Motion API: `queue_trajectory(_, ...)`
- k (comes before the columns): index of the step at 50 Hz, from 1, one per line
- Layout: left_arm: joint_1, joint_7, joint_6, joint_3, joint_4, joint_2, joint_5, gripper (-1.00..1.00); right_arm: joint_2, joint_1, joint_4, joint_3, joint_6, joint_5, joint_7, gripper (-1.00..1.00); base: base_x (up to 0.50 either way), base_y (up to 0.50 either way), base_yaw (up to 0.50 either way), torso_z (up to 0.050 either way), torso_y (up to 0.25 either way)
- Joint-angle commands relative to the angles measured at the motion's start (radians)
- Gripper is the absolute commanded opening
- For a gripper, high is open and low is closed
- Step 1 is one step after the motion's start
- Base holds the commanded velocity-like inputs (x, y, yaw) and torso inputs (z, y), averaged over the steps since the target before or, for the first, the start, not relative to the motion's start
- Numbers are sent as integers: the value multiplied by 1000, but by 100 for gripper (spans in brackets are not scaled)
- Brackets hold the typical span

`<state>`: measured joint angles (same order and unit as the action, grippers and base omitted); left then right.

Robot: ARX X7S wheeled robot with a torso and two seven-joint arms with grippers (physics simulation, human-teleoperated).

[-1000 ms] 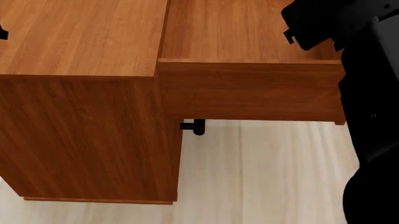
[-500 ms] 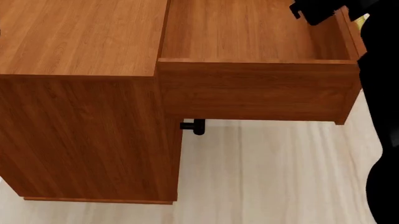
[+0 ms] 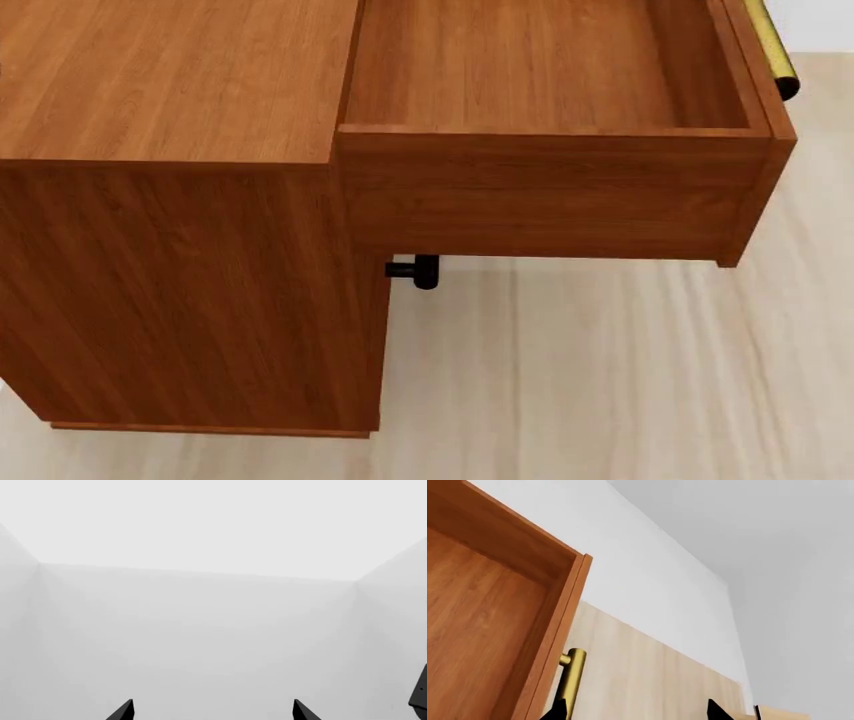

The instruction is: Close the bottom drawer of the cabinet and open the top drawer.

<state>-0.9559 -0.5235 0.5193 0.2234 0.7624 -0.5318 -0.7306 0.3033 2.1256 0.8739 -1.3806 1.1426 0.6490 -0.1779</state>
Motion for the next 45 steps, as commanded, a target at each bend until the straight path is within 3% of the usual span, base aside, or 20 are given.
queue_trajectory(1,-16,-8,10,0,7,-1,-12,100,100,32,-217,72,109,60,91,100,0,0,0,0,0)
queue_trajectory(14,-26,-12,12,5,9,1,-16,100,275,40,-497,265,278,184,282,100,0,0,0,0,0)
queue_trajectory(25,-23,-14,8,12,10,4,-15,100,419,-52,-686,540,406,363,520,100,0,0,0,0,0)
queue_trajectory(45,-38,-32,26,15,31,0,-35,100,634,-73,-807,595,411,818,904,100,0,0,0,0,0)
